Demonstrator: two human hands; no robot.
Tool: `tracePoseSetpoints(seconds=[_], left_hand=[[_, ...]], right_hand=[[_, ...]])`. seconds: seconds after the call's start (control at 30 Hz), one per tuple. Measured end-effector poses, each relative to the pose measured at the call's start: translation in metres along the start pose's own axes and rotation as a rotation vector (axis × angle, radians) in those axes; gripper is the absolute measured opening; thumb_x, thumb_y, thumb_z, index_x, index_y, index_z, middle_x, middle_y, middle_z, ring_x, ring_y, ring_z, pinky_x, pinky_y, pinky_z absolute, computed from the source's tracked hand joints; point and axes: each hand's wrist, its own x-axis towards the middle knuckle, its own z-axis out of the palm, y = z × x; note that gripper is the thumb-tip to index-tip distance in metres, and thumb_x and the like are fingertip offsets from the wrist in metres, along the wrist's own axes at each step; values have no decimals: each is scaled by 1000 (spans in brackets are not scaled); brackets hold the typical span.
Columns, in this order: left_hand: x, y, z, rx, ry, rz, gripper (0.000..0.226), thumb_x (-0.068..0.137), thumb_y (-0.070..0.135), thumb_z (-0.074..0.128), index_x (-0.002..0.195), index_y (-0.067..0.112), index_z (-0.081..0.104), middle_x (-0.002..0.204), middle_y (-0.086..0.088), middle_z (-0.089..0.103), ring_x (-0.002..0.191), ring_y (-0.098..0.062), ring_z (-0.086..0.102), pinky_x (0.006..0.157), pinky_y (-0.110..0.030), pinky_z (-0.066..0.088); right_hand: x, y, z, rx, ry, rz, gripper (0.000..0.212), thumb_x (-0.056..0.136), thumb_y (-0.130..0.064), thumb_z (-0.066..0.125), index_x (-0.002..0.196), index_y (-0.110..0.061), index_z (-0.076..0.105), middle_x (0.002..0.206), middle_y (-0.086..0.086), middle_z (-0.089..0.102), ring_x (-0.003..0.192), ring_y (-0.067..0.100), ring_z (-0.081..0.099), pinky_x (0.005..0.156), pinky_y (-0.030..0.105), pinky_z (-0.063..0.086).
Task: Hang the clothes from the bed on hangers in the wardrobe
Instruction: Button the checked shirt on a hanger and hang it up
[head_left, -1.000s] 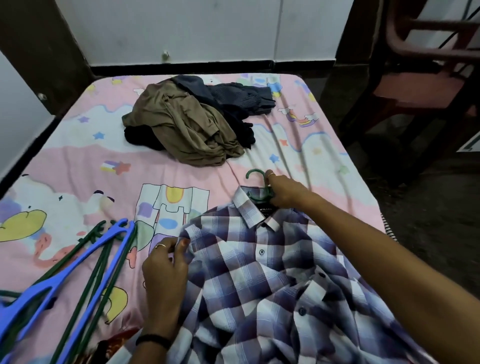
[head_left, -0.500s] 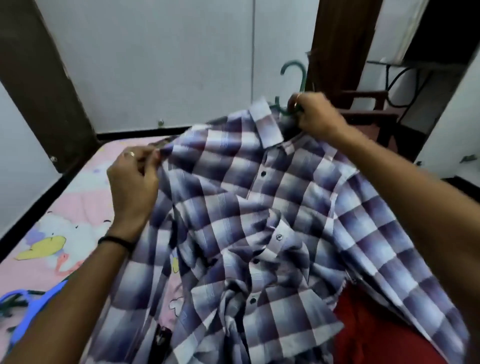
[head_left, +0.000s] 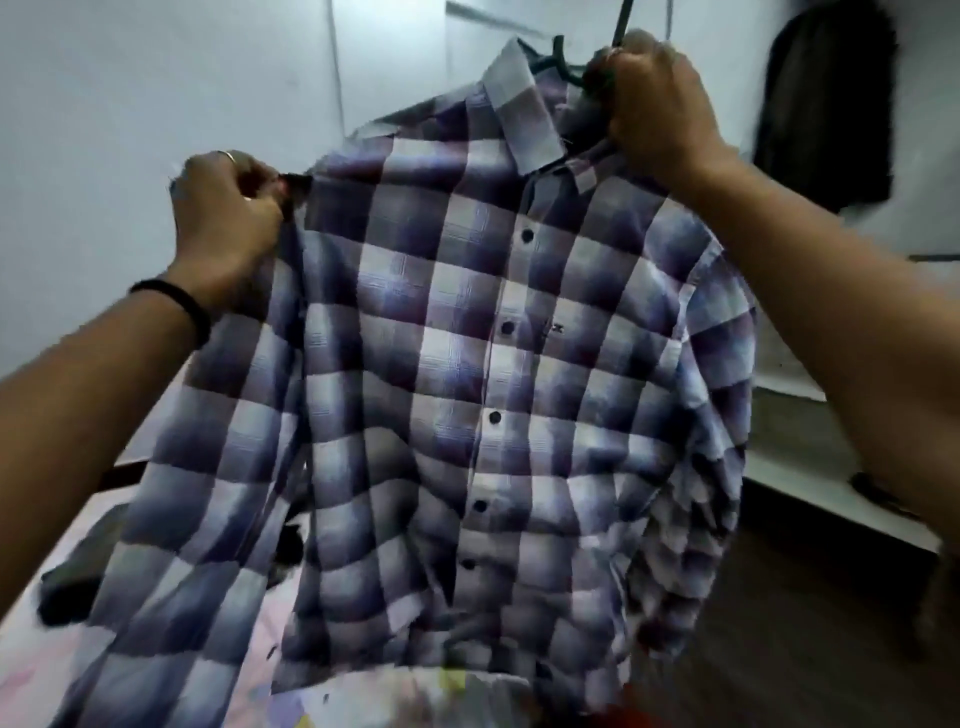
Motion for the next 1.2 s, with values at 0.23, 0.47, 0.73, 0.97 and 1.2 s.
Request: tracePoseSetpoints(seconds=[0.23, 0.47, 0.73, 0.97, 1.2], left_hand=[[12, 23, 97, -179, -292, -56, 10, 86, 17, 66, 91, 10, 71, 86, -13, 68, 83, -23, 63, 86, -41, 54], [-3, 22, 234, -324, -431, -142, 6, 86, 16, 68, 90, 12, 68, 85, -11, 67, 77, -24, 62, 64, -30, 51], [-4, 2, 396, -609, -916, -358, 22, 80, 8, 73, 99, 13, 64, 97, -12, 64, 91, -22, 61, 89, -44, 52], [59, 89, 524, -548, -1131, 33, 64, 68, 58, 76, 118, 22, 57, 111, 3, 67, 97, -10, 65, 73, -23, 51], [50, 205, 603, -615, -945, 287, 42, 82, 53, 53, 79, 11, 63, 72, -11, 64, 66, -25, 58, 68, -45, 51]], right_hand=[[4, 86, -8, -33, -111, 28, 28, 85, 1, 49, 107, 0, 66, 105, 26, 62, 95, 40, 60, 82, 43, 49], [-46, 161, 70, -46, -260, 219, 29, 80, -1, 48, 101, -4, 69, 103, 21, 64, 99, 40, 58, 81, 45, 50], [-71, 249, 178, -171, -449, 230, 32, 83, -2, 49, 108, -12, 64, 111, 17, 60, 104, 38, 56, 82, 45, 50], [-69, 341, 239, -92, -302, 229, 43, 84, 0, 46, 118, -24, 33, 97, 10, 57, 83, 39, 56, 70, 49, 48], [-57, 457, 208, 130, -244, 312, 43, 86, -5, 50, 108, -29, 21, 88, 2, 46, 70, 37, 52, 67, 54, 48]])
